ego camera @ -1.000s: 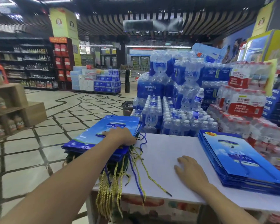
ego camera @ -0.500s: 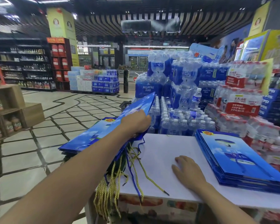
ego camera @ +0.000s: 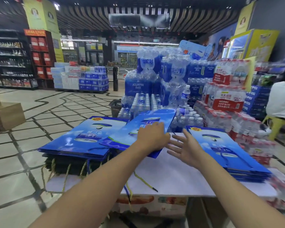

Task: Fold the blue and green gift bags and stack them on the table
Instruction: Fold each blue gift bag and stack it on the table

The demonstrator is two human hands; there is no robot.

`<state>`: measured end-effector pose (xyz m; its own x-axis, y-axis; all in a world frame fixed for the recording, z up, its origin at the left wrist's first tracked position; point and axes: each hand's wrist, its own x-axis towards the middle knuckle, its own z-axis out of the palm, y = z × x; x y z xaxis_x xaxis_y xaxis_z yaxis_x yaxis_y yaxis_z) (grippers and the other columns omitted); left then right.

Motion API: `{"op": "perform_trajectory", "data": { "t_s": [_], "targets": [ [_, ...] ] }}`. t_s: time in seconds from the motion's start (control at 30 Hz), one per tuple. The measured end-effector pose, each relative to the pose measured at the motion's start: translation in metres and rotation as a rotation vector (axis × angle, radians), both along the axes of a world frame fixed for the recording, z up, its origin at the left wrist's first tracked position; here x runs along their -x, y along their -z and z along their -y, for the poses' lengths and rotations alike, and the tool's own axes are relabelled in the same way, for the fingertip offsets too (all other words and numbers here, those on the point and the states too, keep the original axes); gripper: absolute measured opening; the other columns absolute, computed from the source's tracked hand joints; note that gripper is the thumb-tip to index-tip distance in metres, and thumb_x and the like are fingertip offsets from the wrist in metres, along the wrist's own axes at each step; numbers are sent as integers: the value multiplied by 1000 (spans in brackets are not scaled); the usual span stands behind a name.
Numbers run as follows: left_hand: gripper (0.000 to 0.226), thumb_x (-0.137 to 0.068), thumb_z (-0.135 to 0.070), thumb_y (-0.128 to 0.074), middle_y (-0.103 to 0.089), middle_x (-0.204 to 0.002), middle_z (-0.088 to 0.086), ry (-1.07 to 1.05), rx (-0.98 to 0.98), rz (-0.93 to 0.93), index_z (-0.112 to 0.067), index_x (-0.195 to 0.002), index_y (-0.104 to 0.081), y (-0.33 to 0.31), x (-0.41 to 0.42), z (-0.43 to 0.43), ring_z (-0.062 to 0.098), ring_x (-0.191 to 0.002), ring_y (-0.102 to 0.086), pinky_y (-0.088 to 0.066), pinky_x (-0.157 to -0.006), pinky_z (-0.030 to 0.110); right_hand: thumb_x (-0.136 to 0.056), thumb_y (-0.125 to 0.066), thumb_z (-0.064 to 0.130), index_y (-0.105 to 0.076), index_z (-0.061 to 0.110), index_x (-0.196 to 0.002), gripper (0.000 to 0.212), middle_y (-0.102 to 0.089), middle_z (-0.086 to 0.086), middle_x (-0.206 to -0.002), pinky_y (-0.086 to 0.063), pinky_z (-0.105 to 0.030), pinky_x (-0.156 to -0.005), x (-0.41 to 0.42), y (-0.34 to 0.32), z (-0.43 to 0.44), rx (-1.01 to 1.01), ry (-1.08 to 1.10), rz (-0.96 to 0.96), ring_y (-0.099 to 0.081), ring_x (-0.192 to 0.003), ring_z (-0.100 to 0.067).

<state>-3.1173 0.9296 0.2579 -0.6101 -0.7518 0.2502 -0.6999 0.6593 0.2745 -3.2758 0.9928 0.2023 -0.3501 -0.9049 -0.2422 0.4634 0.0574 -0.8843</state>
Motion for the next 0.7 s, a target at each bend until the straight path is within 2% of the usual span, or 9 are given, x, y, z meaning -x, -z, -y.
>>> {"op": "perform_trajectory", "data": {
  "t_s": [0.07, 0.13, 0.2, 0.27, 0.3, 0.4, 0.53, 0.6, 0.7],
  "targets": [
    [34, -95, -42, -48, -57, -131, 5, 51, 6, 79, -18, -119, -52, 19, 8, -9, 34, -118, -59, -46, -94, 49, -104, -49, 53, -66, 9, -123, 51, -73, -14, -121, -58, -45, -88, -4, -4, 1, -6, -42, 61, -72, -101, -30],
    [36, -93, -40, -51, -55, -129, 4, 78, -20, 129, -18, -121, -51, 30, 12, -11, 33, -116, -59, -47, -91, 49, -105, -50, 44, -68, 6, -121, 44, -74, -12, -113, -57, -36, -70, -9, -2, 8, -64, -42, 32, -74, -81, -24],
    [46, -94, -41, -52, -53, -137, 4, 104, -34, 172, -18, -134, -48, 35, 12, -10, 32, -121, -58, -47, -94, 52, -105, -52, 29, -67, 5, -113, 29, -74, -9, -89, -53, -30, -56, -12, 2, 16, -157, 17, -27, -69, -58, -18],
    [56, -95, -46, -50, -49, -148, 3, 118, -28, 184, -20, -144, -45, 36, 9, -8, 31, -127, -55, -45, -97, 53, -102, -54, 16, -64, 7, -96, 15, -66, -4, -66, -49, -27, -48, -11, 8, 23, -231, 70, -110, -59, -45, -13],
    [58, -97, -50, -48, -47, -151, 2, 123, -30, 174, -21, -147, -44, 35, 7, -6, 29, -131, -53, -44, -99, 52, -101, -55, 12, -63, 8, -94, 12, -65, -4, -65, -49, -26, -46, -9, 11, 28, -257, 92, -146, -57, -45, -13],
    [61, -102, -56, -41, -40, -160, -3, 140, -7, 158, -26, -154, -43, 28, -2, 1, 26, -141, -46, -42, -108, 51, -101, -54, 5, -65, 4, -104, 11, -70, -10, -85, -56, -28, -50, -5, 8, 34, -231, 126, -146, -66, -63, -17],
    [49, -107, -39, -38, -42, -160, -1, 86, 58, 90, -27, -154, -44, 5, -27, 30, 26, -143, -43, -37, -115, 52, -103, -50, 1, -64, 6, -109, 16, -70, -13, -101, -57, -27, -51, 15, -17, 36, -134, 204, -218, -68, -76, -20],
    [48, -107, -33, -38, -43, -159, 2, 33, 44, 81, -23, -153, -45, -6, -42, 47, 29, -141, -44, -39, -113, 52, -104, -50, 3, -65, 8, -111, 17, -69, -13, -104, -58, -30, -57, 25, -40, 29, -92, 210, -342, -67, -76, -19],
    [45, -100, -36, -38, -57, -140, 7, -38, -45, 3, -16, -137, -53, -22, -56, 59, 31, -121, -56, -49, -95, 44, -106, -52, 9, -63, 14, -120, 18, -66, -5, -92, -53, -33, -63, 32, -70, 14, -52, 165, -609, -63, -74, -17]
  ]
}}
